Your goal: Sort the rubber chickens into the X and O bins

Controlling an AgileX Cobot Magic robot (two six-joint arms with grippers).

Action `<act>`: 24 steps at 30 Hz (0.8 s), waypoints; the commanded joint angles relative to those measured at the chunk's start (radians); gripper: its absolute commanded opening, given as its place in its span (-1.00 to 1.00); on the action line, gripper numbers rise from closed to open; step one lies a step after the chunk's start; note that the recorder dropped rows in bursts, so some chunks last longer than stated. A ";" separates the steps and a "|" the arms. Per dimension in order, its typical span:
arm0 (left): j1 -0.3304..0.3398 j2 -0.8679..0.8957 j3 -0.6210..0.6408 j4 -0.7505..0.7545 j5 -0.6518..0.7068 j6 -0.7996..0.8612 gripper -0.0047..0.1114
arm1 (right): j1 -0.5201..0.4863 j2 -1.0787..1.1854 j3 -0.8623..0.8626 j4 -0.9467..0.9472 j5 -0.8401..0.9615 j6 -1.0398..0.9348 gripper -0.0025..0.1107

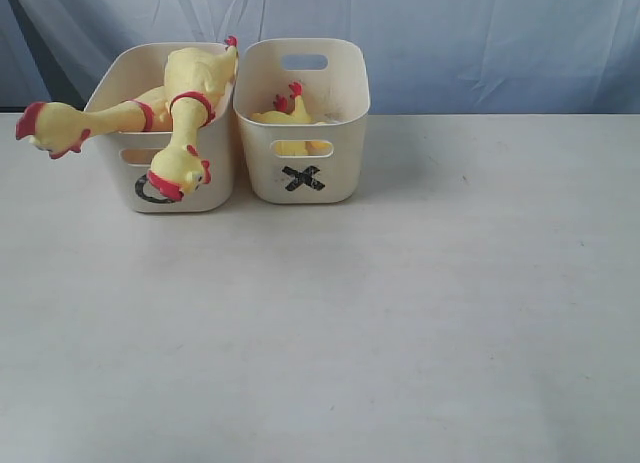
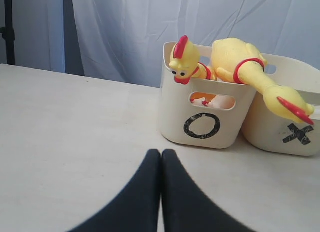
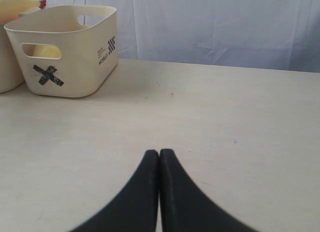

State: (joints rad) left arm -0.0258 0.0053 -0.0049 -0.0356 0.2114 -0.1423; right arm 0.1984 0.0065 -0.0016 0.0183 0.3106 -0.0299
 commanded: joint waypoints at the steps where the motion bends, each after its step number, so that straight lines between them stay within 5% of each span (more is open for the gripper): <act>1: -0.006 -0.005 0.005 -0.013 -0.009 -0.005 -0.92 | 0.000 -0.007 0.002 -0.002 -0.005 0.000 -0.96; 24: -0.006 -0.005 0.005 -0.013 0.019 0.101 -0.92 | 0.000 -0.007 0.002 -0.002 -0.005 0.000 -0.96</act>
State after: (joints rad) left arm -0.0258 0.0053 -0.0049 -0.0383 0.2299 -0.0468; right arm 0.1984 0.0065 -0.0016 0.0183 0.3106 -0.0299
